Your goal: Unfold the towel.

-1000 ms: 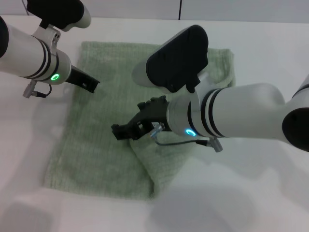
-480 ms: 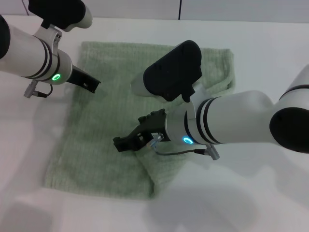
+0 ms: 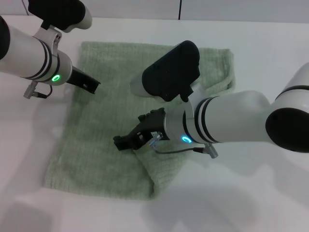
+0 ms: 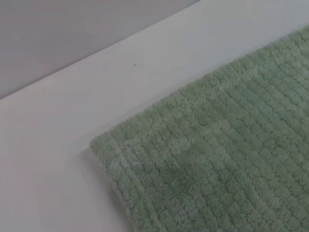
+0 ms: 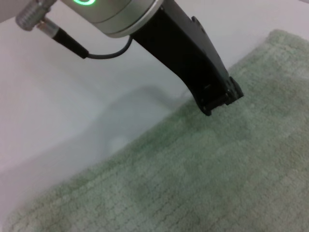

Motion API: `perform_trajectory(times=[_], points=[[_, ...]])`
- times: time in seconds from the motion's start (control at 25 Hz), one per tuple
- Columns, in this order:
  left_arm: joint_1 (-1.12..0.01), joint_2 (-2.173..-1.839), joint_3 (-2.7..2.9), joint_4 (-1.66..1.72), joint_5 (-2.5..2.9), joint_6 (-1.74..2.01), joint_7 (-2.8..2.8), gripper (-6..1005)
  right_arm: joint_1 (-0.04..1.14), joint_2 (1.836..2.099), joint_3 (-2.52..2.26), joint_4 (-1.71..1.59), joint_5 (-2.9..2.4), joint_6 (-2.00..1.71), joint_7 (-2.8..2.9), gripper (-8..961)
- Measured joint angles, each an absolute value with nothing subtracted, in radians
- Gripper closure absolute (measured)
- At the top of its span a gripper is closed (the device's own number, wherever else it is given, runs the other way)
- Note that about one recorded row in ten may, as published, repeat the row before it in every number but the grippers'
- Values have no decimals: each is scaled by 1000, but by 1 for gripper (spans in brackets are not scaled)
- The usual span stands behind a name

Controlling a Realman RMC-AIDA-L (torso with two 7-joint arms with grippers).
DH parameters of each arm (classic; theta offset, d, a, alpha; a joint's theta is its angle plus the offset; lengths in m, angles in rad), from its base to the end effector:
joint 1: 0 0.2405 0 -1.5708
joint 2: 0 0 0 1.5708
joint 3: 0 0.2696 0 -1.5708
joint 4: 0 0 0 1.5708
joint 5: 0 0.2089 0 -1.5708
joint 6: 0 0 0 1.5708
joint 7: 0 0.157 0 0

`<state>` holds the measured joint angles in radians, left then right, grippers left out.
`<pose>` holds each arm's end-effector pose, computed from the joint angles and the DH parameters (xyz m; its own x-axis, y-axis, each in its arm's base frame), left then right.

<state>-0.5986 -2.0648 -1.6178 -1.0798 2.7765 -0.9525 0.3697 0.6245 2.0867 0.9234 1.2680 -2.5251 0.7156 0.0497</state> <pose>-0.2432 0.4201 -0.0359 0.7339 0.6792 0.0081 0.4780 -0.5079 -0.7166 0.1143 0.3207 -0.1723 0.8393 -0.5361 -0.0903 -0.5265 -0.7603 -0.3803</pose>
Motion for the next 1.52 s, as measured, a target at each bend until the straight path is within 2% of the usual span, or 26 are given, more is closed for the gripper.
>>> perform_trajectory(times=[0.56, 1.16, 1.52], points=[[-598, -2065, -1617, -1080, 2779, -954, 378, 1002, 648, 2083, 920, 1234, -2521, 715, 49, 172], [-600, -2065, -1617, -1081, 2780, -960, 382, 1002, 661, 2082, 922, 1238, -2533, 753, 48, 815], [-597, -2065, -1616, -1084, 2781, -962, 382, 1002, 656, 2082, 938, 1276, -2550, 784, 37, 902]])
